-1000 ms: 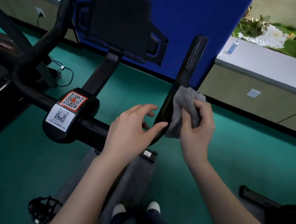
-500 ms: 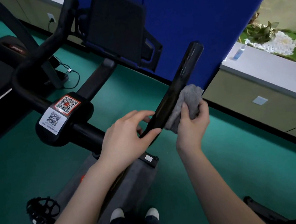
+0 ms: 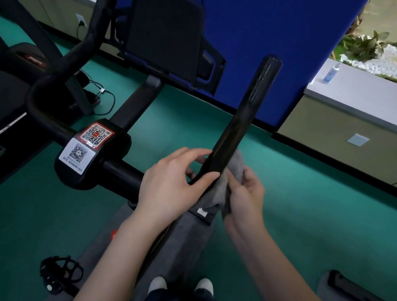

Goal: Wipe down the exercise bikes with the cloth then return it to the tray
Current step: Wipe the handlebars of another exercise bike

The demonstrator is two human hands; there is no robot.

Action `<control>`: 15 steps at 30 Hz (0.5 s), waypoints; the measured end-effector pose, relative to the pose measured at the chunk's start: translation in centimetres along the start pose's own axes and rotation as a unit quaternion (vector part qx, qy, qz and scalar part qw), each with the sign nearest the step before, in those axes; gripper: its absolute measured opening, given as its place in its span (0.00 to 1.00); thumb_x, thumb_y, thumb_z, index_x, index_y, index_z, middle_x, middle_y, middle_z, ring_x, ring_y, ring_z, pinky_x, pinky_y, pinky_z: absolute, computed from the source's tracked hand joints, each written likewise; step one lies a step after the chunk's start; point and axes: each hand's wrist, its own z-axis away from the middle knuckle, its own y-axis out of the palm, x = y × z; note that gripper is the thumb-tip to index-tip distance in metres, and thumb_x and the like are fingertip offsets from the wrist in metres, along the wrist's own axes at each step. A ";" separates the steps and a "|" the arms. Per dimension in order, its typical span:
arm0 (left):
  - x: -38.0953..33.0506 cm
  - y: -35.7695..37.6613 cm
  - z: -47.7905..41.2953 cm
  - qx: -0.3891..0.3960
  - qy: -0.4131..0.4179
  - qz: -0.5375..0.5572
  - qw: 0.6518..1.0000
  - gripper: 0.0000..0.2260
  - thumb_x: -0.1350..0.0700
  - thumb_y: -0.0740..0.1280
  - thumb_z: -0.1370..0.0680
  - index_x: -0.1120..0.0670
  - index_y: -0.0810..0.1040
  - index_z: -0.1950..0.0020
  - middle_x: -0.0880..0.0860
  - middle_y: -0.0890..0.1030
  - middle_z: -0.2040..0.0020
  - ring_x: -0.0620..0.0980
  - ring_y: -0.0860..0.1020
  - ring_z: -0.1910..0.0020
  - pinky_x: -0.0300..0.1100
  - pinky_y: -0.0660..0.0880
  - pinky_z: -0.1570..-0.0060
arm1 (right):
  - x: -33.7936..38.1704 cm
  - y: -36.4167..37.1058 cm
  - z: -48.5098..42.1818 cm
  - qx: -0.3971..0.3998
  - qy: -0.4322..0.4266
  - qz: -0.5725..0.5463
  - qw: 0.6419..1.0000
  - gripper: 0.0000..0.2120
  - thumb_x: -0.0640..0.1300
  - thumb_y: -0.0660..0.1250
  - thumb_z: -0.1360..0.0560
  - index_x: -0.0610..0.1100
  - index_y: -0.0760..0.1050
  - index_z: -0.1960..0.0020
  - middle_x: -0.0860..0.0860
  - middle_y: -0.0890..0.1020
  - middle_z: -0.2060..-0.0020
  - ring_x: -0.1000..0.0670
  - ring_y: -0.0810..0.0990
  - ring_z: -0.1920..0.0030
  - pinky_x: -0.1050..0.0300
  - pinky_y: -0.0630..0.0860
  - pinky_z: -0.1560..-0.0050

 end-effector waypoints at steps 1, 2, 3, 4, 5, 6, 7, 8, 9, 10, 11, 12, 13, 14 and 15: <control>0.0 0.0 0.0 0.000 0.000 0.000 1.000 0.16 0.39 0.66 0.29 0.36 0.74 0.41 0.34 0.77 0.51 0.36 0.75 0.61 0.38 0.71 0.61 | 0.4 0.1 -0.4 -0.008 -0.007 0.001 1.000 0.07 0.29 0.60 0.23 0.36 0.74 0.48 0.40 0.80 0.55 0.43 0.77 0.54 0.45 0.76 0.46; 0.0 0.1 0.0 0.000 0.000 0.000 1.000 0.16 0.39 0.66 0.28 0.36 0.74 0.41 0.34 0.77 0.51 0.36 0.75 0.61 0.37 0.70 0.61 | 0.6 0.1 -0.8 -0.015 -0.016 0.005 1.000 0.07 0.29 0.60 0.23 0.35 0.73 0.47 0.40 0.79 0.54 0.42 0.77 0.52 0.43 0.74 0.44; -0.1 0.1 0.0 -0.001 0.000 0.000 1.000 0.16 0.39 0.66 0.28 0.36 0.74 0.41 0.34 0.77 0.51 0.36 0.75 0.61 0.37 0.70 0.61 | 0.7 0.0 -0.9 -0.018 -0.025 0.011 0.999 0.08 0.29 0.60 0.22 0.35 0.73 0.46 0.40 0.79 0.54 0.42 0.77 0.51 0.43 0.73 0.42; -0.1 0.1 0.0 -0.001 0.001 -0.001 1.000 0.16 0.38 0.66 0.28 0.36 0.74 0.41 0.35 0.77 0.51 0.36 0.75 0.61 0.37 0.70 0.61 | 0.7 -0.1 -0.9 -0.017 -0.034 0.019 0.999 0.08 0.29 0.60 0.22 0.36 0.73 0.47 0.40 0.80 0.54 0.43 0.77 0.51 0.43 0.74 0.43; -0.1 0.1 0.0 0.000 0.001 -0.002 1.000 0.16 0.38 0.66 0.28 0.36 0.74 0.41 0.35 0.77 0.51 0.36 0.75 0.61 0.37 0.70 0.61 | 0.5 -0.3 -0.6 -0.009 -0.040 0.026 0.999 0.07 0.29 0.60 0.23 0.36 0.74 0.48 0.42 0.80 0.55 0.43 0.77 0.52 0.45 0.75 0.45; 0.0 0.1 0.0 0.000 0.002 -0.004 1.000 0.16 0.38 0.66 0.28 0.37 0.74 0.41 0.35 0.77 0.51 0.37 0.75 0.61 0.37 0.70 0.61 | 0.1 -0.6 -0.2 0.004 -0.040 0.033 0.999 0.07 0.29 0.61 0.23 0.37 0.74 0.49 0.43 0.81 0.57 0.45 0.78 0.54 0.49 0.77 0.49; 0.0 0.1 0.0 0.000 0.003 -0.006 1.000 0.16 0.38 0.66 0.28 0.37 0.74 0.41 0.35 0.77 0.51 0.37 0.75 0.61 0.37 0.70 0.61 | -0.3 -0.9 0.3 0.020 -0.033 0.044 0.998 0.08 0.29 0.61 0.23 0.38 0.75 0.50 0.44 0.82 0.59 0.46 0.78 0.56 0.53 0.78 0.53; 0.0 0.1 0.0 -0.001 0.005 -0.007 1.000 0.17 0.38 0.66 0.28 0.37 0.74 0.41 0.35 0.77 0.51 0.37 0.75 0.61 0.37 0.70 0.61 | -0.9 -1.2 0.8 0.037 -0.019 0.059 0.997 0.08 0.28 0.61 0.23 0.39 0.75 0.51 0.44 0.82 0.59 0.46 0.78 0.57 0.55 0.78 0.56; 0.0 0.0 0.0 -0.002 0.007 -0.007 1.000 0.17 0.38 0.66 0.28 0.37 0.74 0.40 0.35 0.77 0.50 0.37 0.75 0.61 0.37 0.71 0.61 | -1.3 -1.3 1.2 0.051 -0.002 0.075 0.996 0.09 0.28 0.61 0.24 0.38 0.76 0.51 0.43 0.82 0.58 0.45 0.78 0.56 0.53 0.78 0.55; 0.0 0.0 -0.1 -0.003 0.008 -0.008 1.000 0.17 0.38 0.65 0.28 0.37 0.74 0.40 0.35 0.77 0.50 0.36 0.75 0.61 0.37 0.71 0.61 | -1.7 -1.3 1.5 0.063 0.017 0.085 0.994 0.09 0.27 0.61 0.24 0.37 0.76 0.50 0.42 0.82 0.57 0.44 0.78 0.55 0.50 0.77 0.52; 0.0 0.0 -0.1 -0.002 0.009 -0.009 1.000 0.17 0.38 0.65 0.28 0.37 0.74 0.40 0.35 0.77 0.50 0.36 0.75 0.61 0.37 0.71 0.61 | -1.8 -1.3 1.6 0.070 0.033 0.084 0.993 0.10 0.26 0.60 0.24 0.36 0.76 0.49 0.40 0.82 0.55 0.43 0.78 0.53 0.46 0.76 0.48; 0.0 0.0 -0.1 -0.001 0.009 -0.010 1.000 0.17 0.38 0.65 0.28 0.37 0.74 0.40 0.35 0.77 0.50 0.35 0.74 0.61 0.37 0.71 0.60 | -1.7 -1.2 1.4 0.074 0.045 0.075 0.993 0.10 0.26 0.60 0.24 0.35 0.75 0.47 0.39 0.82 0.53 0.42 0.79 0.52 0.45 0.75 0.46; 0.0 -0.1 -0.1 0.000 0.009 -0.009 1.000 0.18 0.37 0.65 0.28 0.37 0.74 0.40 0.35 0.77 0.50 0.35 0.74 0.61 0.37 0.71 0.60 | -1.4 -1.1 1.1 0.078 0.052 0.060 0.994 0.11 0.25 0.59 0.24 0.34 0.75 0.46 0.39 0.82 0.53 0.43 0.79 0.52 0.47 0.76 0.46; 0.0 -0.1 0.0 0.002 0.009 -0.008 1.000 0.18 0.37 0.65 0.28 0.37 0.74 0.40 0.35 0.77 0.50 0.36 0.74 0.61 0.37 0.71 0.60 | -0.9 -1.0 0.6 0.082 0.053 0.040 0.994 0.11 0.26 0.58 0.24 0.35 0.75 0.47 0.40 0.82 0.54 0.44 0.80 0.54 0.50 0.78 0.49; -0.1 -0.1 0.0 0.004 0.008 -0.006 1.000 0.18 0.37 0.64 0.29 0.37 0.74 0.40 0.35 0.77 0.50 0.36 0.75 0.61 0.37 0.71 0.60 | -0.3 -1.0 0.1 0.082 0.051 0.021 0.995 0.11 0.26 0.58 0.24 0.36 0.75 0.48 0.42 0.83 0.56 0.46 0.81 0.57 0.54 0.79 0.53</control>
